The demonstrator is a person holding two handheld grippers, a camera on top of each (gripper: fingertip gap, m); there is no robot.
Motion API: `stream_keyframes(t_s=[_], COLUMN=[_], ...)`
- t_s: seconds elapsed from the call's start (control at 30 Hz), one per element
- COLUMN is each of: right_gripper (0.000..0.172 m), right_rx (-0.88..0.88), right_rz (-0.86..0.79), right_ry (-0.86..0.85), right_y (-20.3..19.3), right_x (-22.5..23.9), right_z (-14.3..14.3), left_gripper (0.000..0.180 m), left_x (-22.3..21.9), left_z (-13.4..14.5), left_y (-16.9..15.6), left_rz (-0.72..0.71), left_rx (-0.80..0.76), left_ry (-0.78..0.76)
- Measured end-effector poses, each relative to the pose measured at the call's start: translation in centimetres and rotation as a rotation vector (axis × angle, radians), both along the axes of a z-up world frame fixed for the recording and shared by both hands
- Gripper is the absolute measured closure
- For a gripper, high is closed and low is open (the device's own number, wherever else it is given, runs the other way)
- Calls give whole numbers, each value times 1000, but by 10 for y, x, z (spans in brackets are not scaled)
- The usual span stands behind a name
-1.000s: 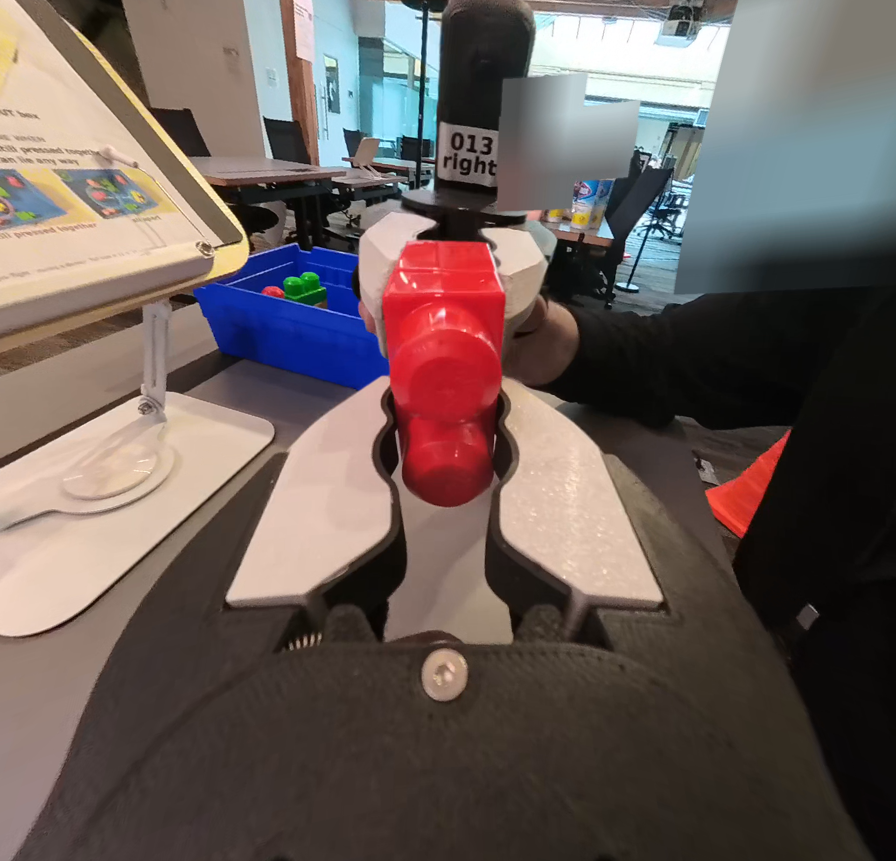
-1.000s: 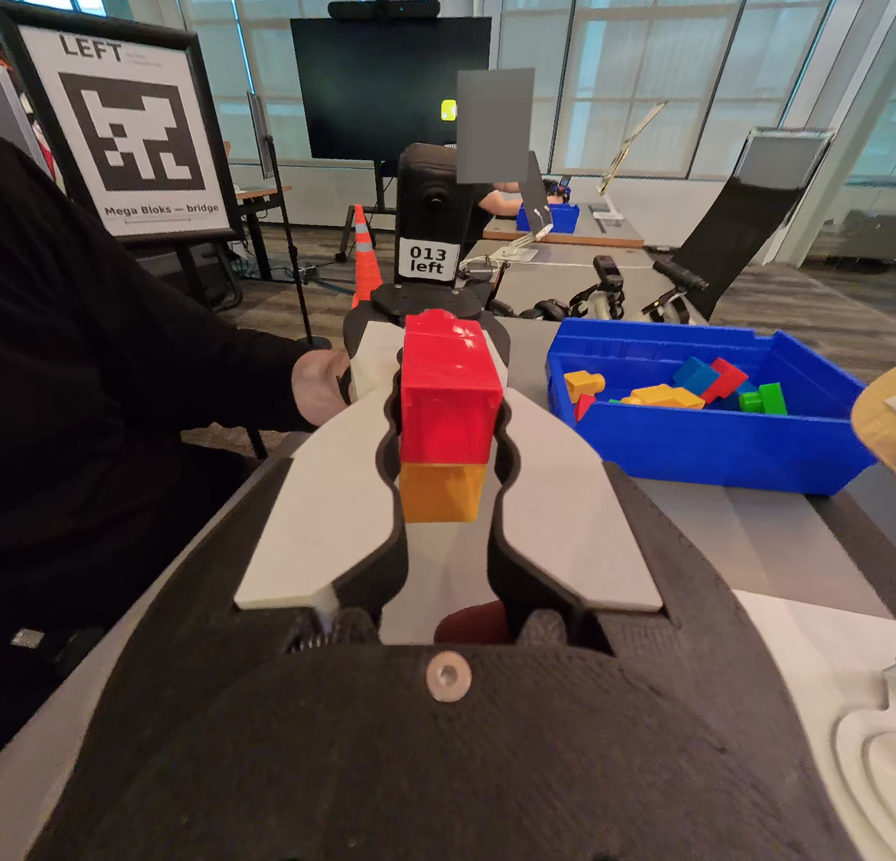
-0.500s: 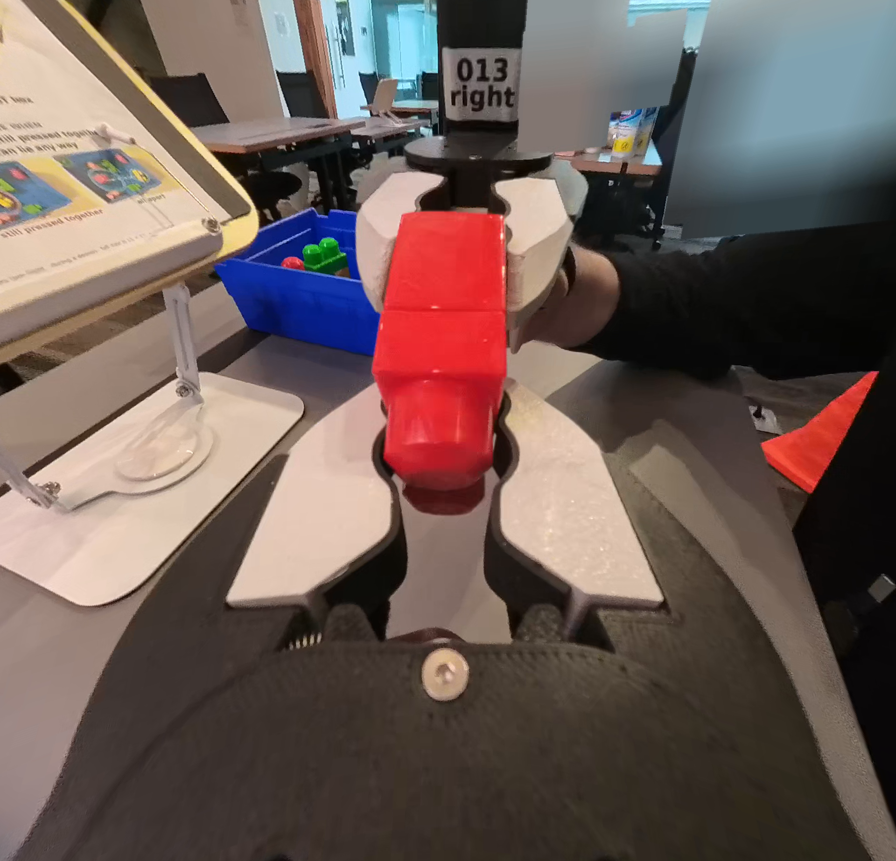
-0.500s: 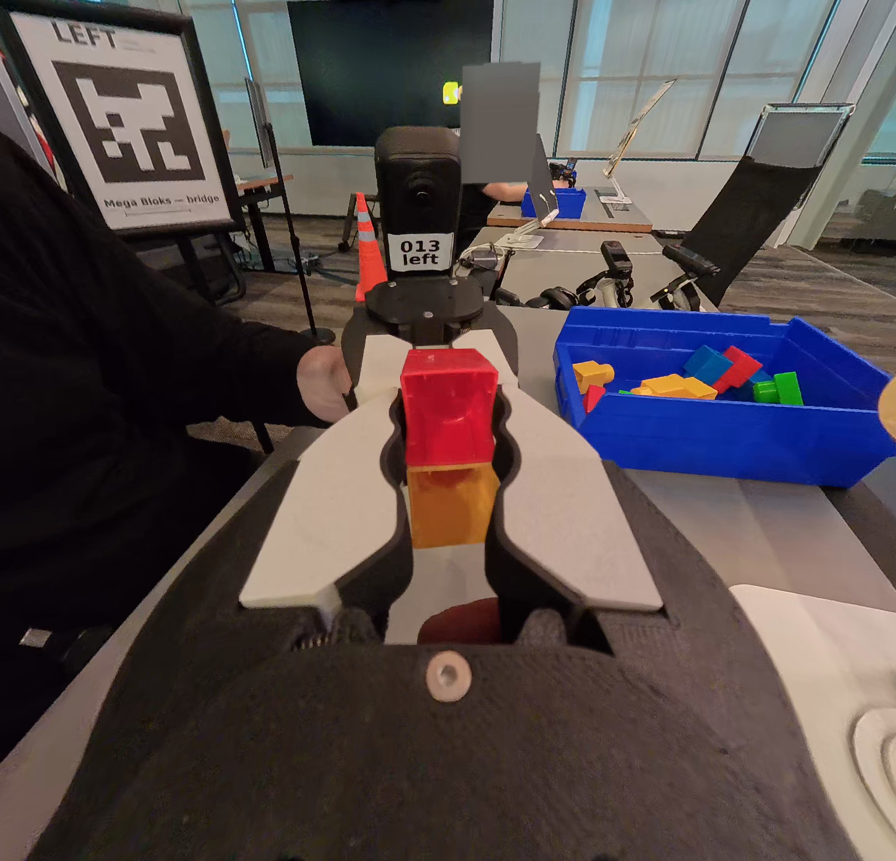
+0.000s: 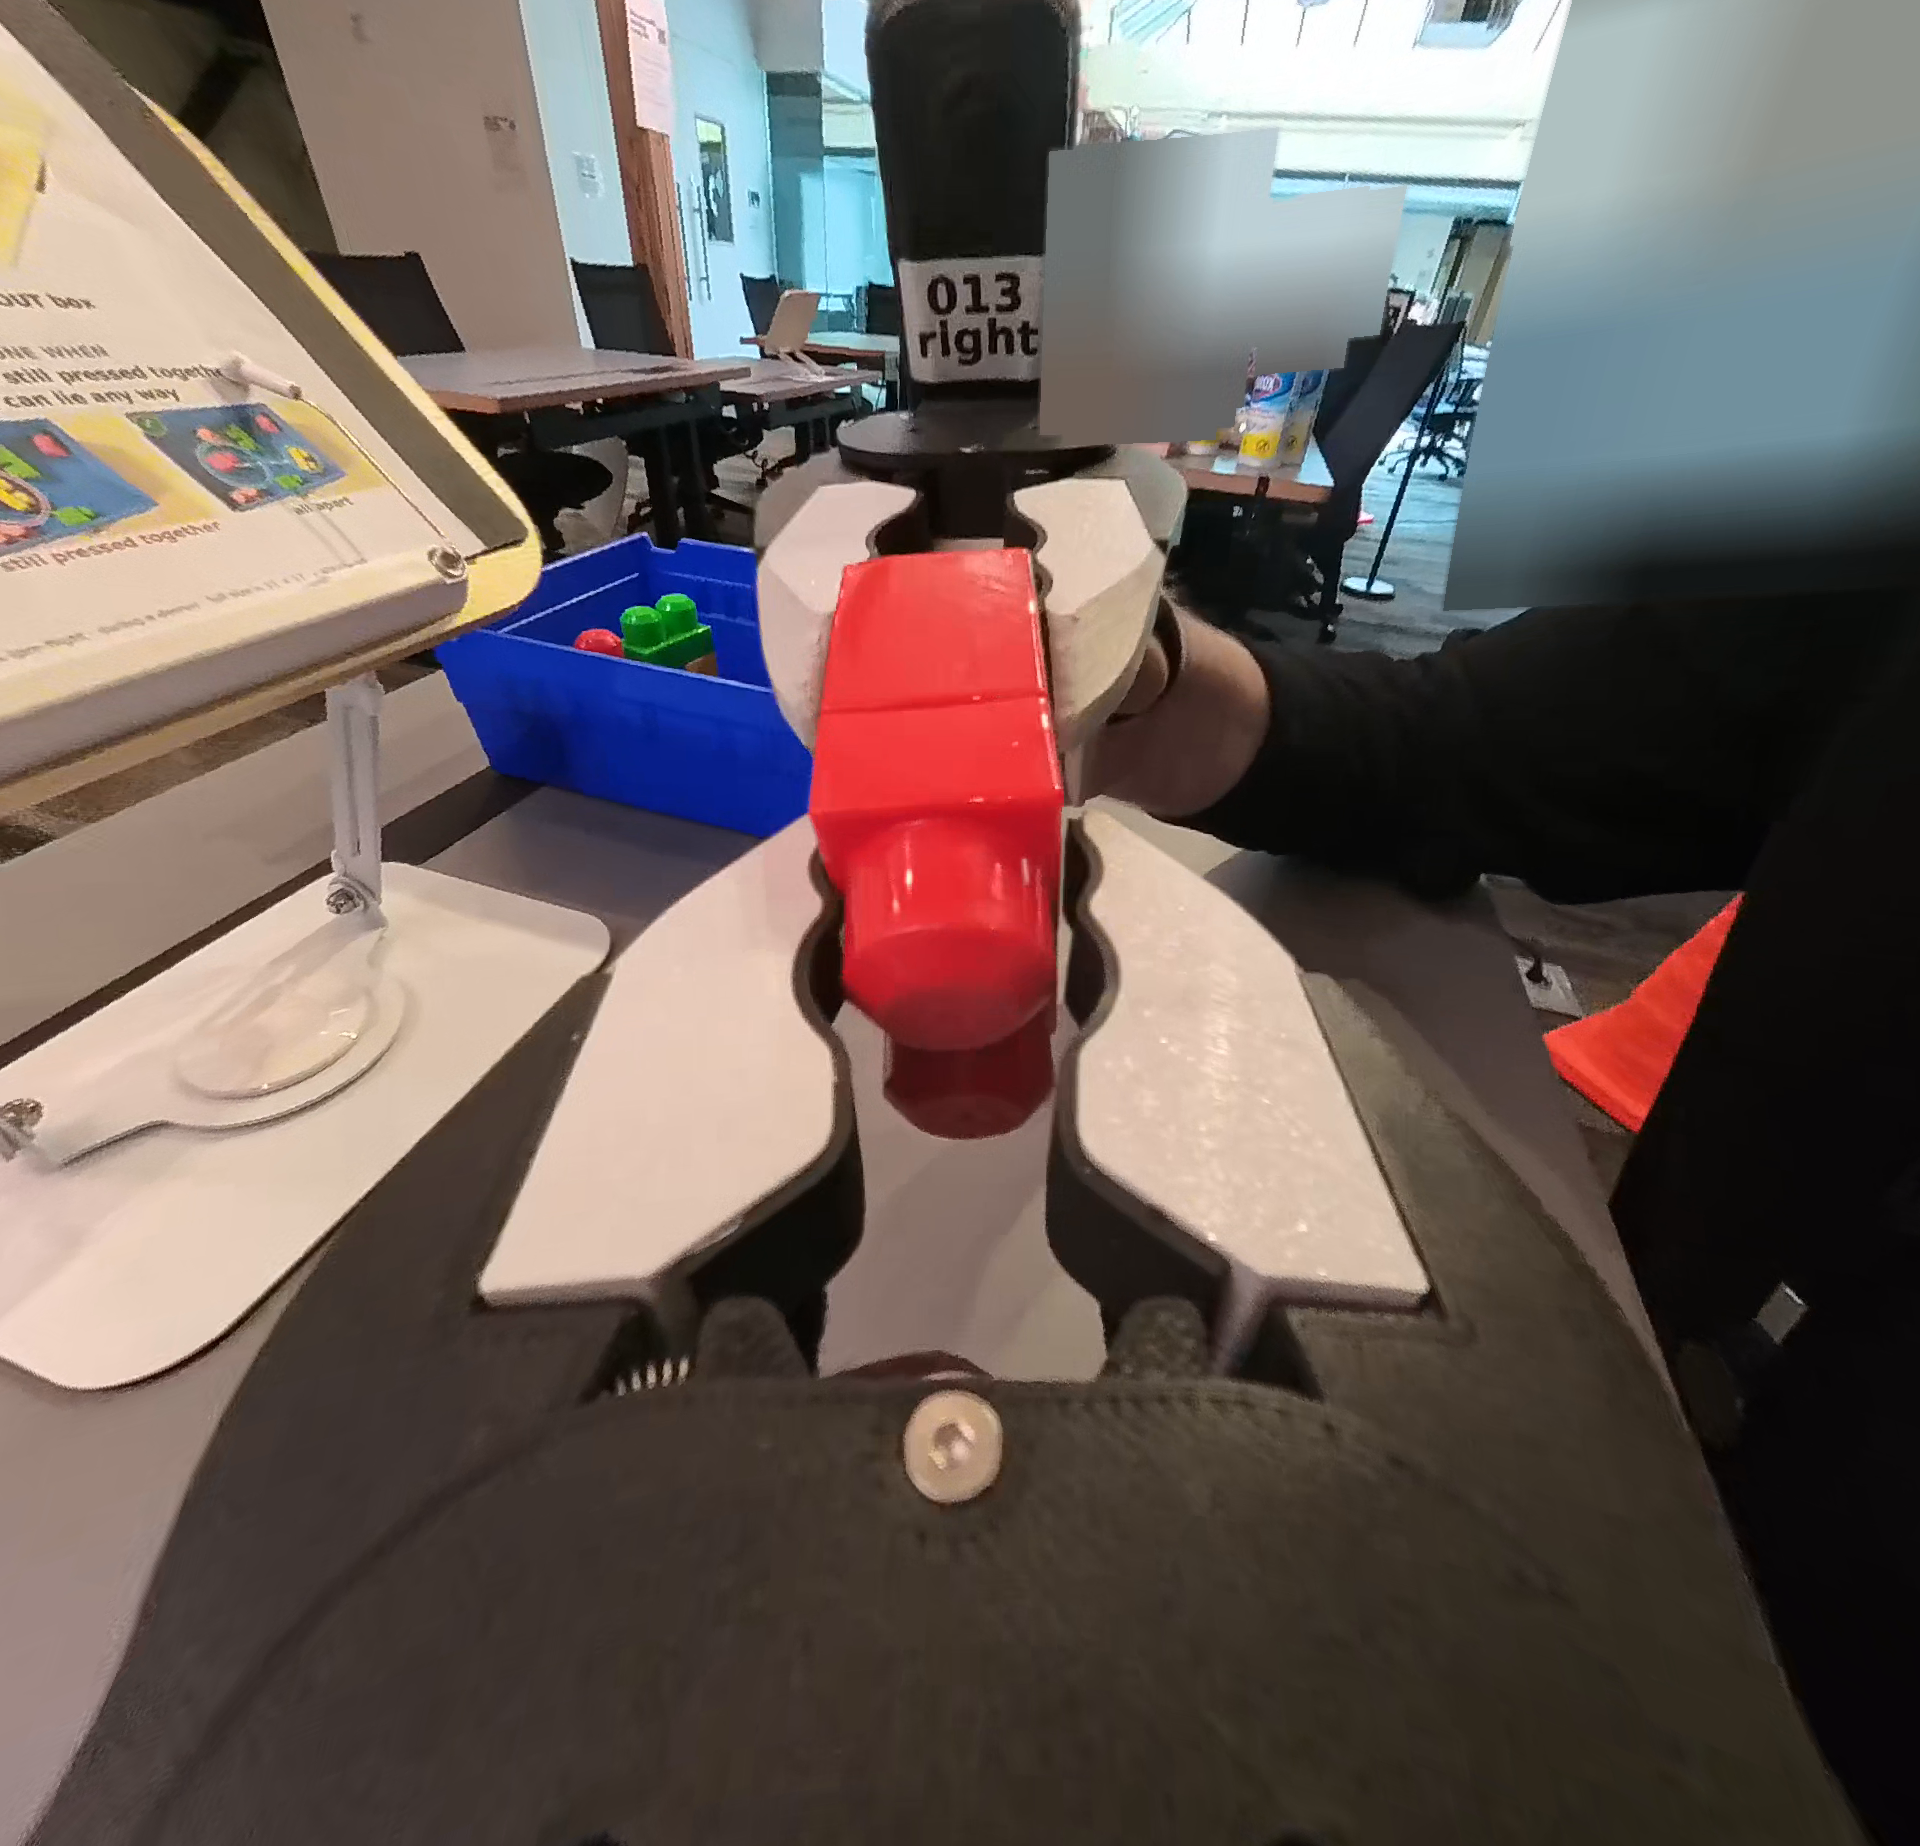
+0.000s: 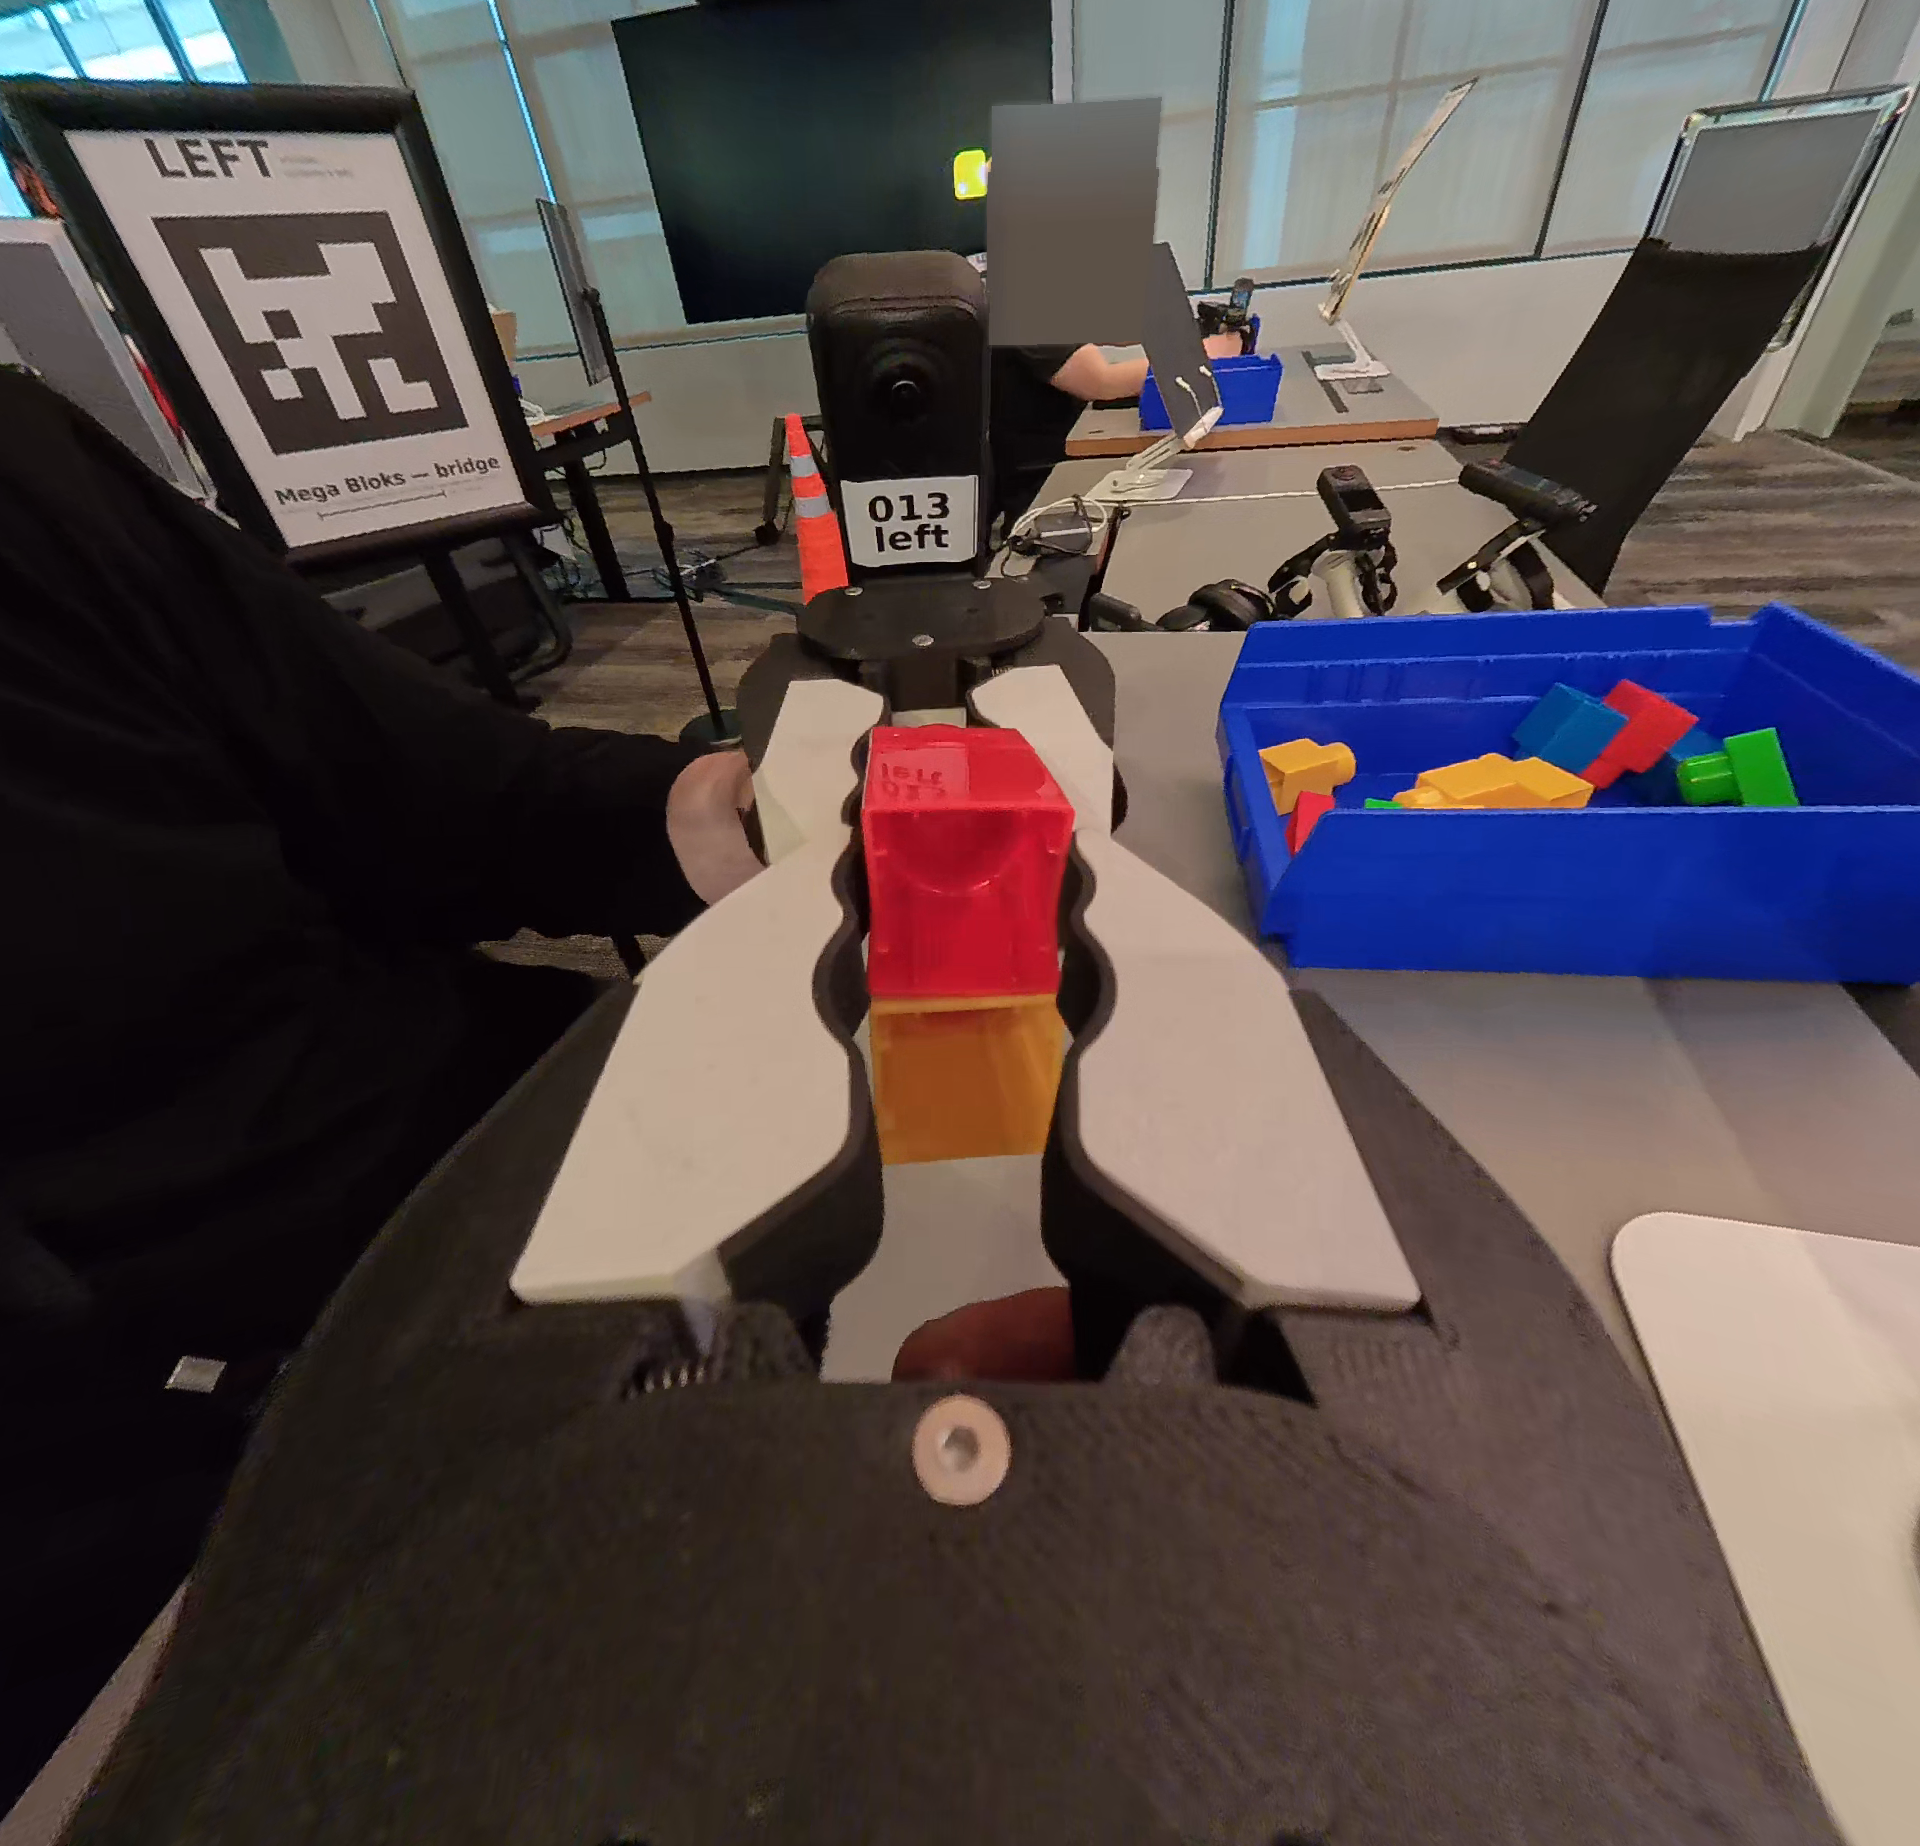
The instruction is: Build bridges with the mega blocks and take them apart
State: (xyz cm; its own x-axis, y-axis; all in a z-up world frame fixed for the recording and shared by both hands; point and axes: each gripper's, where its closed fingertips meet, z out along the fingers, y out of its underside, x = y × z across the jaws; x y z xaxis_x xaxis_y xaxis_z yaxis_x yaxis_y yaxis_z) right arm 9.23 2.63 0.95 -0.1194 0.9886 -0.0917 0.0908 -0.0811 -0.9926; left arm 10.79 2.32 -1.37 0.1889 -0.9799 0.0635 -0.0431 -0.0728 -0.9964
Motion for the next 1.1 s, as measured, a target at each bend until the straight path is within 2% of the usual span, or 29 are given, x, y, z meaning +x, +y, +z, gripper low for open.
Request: stream_keyframes(t_s=[0.53, 0.73, 0.8, 0.87, 0.97, 1.0, 1.07, 1.1], right_gripper=[136, 124, 134, 135, 136, 136, 136, 136], right_rx=[36, 141, 138, 133, 78, 64, 15, -29], right_rz=[-22, -37, 18, 17, 12, -5, -70, -80], right_ry=[-53, -196, -246, -259, -172, -122, 20, 100], right_y=[3, 12, 4, 5, 8, 11, 25, 30], right_x=[-1, 6, 6, 6, 5, 6, 12, 16], right_z=[-9, -26, -35, -39, -28, -21, -2, 8], left_gripper=[145, 144, 145, 145, 144, 141, 123, 124], left_x=[-2, -5, -2, -4, -4, -6, -14, -17], left_z=[-9, -27, -33, -37, -24, -15, 4, 10], left_y=[6, 5, 3, 6, 11, 14, 24, 26], left_rz=[14, -44, -65, -67, -58, -47, 5, 11], left_rx=[4, -62, -78, -75, -62, -60, -60, -78], left_ry=[85, 306, 382, 424, 363, 310, 166, 84])
